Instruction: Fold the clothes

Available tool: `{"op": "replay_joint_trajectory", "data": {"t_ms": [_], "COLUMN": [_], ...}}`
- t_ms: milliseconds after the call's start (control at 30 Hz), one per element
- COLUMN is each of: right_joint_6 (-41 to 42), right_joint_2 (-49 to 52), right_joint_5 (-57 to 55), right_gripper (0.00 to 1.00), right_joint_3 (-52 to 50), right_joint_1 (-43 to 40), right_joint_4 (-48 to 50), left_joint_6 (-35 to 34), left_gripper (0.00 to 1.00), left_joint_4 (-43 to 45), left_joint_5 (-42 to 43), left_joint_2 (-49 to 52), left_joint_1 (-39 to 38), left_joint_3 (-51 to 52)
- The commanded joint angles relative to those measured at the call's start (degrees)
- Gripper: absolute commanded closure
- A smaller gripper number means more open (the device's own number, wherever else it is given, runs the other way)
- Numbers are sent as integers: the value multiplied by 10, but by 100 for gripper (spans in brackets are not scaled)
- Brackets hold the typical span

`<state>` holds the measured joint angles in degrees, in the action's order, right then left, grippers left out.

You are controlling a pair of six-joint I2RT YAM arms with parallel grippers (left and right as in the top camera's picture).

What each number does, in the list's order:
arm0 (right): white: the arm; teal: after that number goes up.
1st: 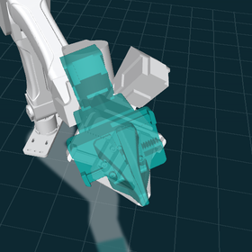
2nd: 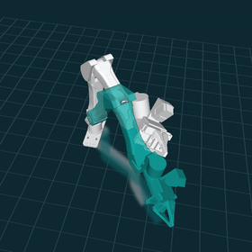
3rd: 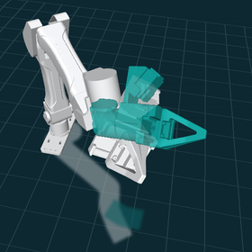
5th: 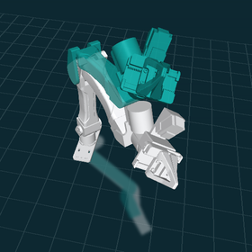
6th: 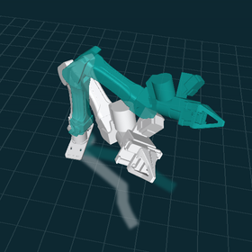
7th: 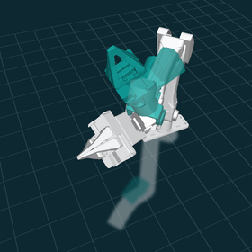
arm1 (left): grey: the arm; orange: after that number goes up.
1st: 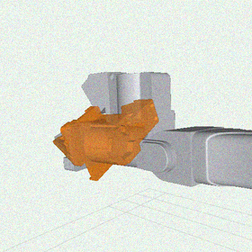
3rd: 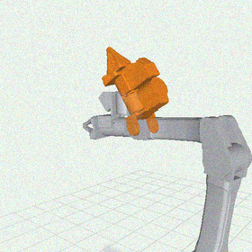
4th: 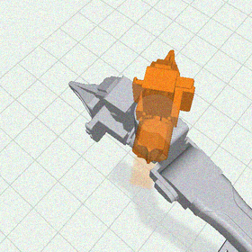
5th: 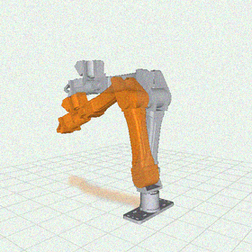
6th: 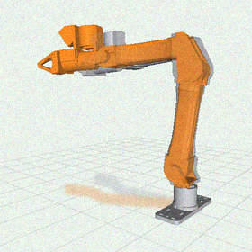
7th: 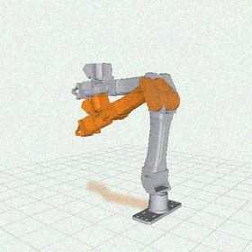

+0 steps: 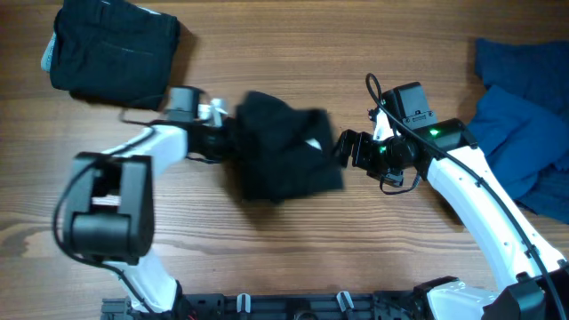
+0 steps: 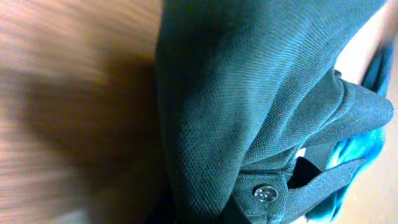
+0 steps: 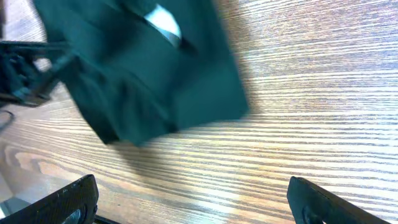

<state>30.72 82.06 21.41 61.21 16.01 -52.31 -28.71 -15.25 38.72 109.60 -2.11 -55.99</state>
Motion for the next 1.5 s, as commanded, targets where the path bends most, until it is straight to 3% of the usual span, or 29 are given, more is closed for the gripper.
{"op": "replay_joint_trajectory", "data": {"t_ms": [0,200,233,300,333,367,567,800,833,900,967,1367,1467], "right_joint_6": [-12,-9,-10,-9,-9,-10,-16,-21,-20,-20,-20,-29,-34], "right_joint_2": [-2,-2,-2,-2,-2,-2,-2,-2,-2,-2,-2,-2,-2], "right_joint_5": [9,9,9,9,9,9,9,9,10,12,16,26,27], "right_gripper": [2,2,2,2,2,2,1,1,1,1,1,1,1], "right_joint_3": [-2,-2,-2,-2,-2,-2,-2,-2,-2,-2,-2,-2,-2], "right_joint_1": [1,1,1,1,2,2,2,2,2,2,2,2,2], "right_joint_4": [4,9,9,8,7,7,6,14,18,19,19,15,15], "left_joint_6": [-22,-63,-63,-63,-63,-63,-59,-65,-65,-79,-82,-104,-94], "left_gripper": [96,96,90,62,37,32,31,27,25,7,0,0,8], "left_joint_4": [-10,-84,-85,-87,-86,-86,-109,-209,-219,-231,-212,-82,-40], "left_joint_5": [-58,-64,-61,-57,-50,-40,-31,-65,-67,-67,-67,-66,-31], "left_joint_2": [11,11,11,11,11,11,-7,-27,-27,-27,-27,49,84], "left_joint_1": [91,158,163,169,169,169,169,156,146,127,110,79,79], "left_joint_3": [8,8,8,8,8,8,8,8,8,8,9,9,9]}}
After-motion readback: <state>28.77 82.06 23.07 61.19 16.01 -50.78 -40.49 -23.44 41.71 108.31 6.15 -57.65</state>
